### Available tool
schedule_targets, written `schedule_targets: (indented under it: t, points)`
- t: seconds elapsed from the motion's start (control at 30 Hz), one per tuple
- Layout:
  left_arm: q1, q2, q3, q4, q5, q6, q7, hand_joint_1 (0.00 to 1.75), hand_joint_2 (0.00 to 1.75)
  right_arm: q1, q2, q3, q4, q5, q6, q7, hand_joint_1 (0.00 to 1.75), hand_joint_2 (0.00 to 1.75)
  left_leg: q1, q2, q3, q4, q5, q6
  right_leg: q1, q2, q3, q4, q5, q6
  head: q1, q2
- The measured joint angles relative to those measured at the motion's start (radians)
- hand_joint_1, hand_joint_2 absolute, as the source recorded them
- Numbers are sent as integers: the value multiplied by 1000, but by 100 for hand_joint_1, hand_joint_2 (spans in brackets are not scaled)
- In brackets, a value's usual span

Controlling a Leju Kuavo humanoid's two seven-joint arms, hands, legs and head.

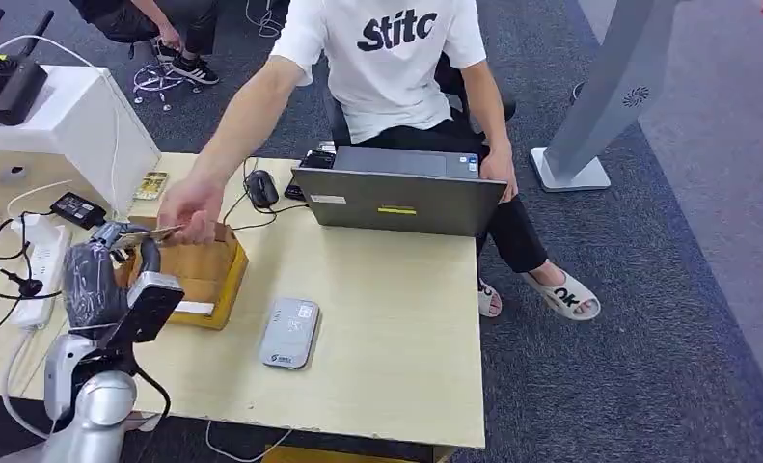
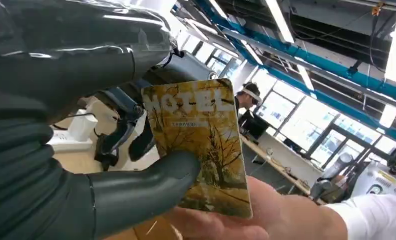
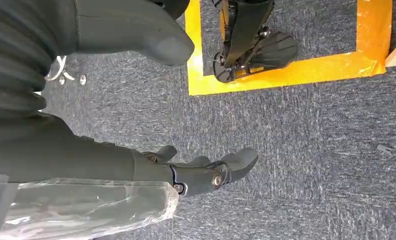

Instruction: Pass the card to the sensor for recognition and then transmit it.

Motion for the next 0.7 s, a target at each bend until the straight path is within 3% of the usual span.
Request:
schedule_targets:
  t: [0.4,0.7]
  points:
    - [31,-4,-50,0,-13,-60,-18,175,175,0,0,0,3,8,0,6,0,175,0,0,0,0,0,0,0,0,0,0,0,0,0,0]
    - [58,-3,-106,32,-85,-85,16,175,175,0,0,0,4,17,8,15,0,175,0,0,0,0,0,0,0,0,0,0,0,0,0,0]
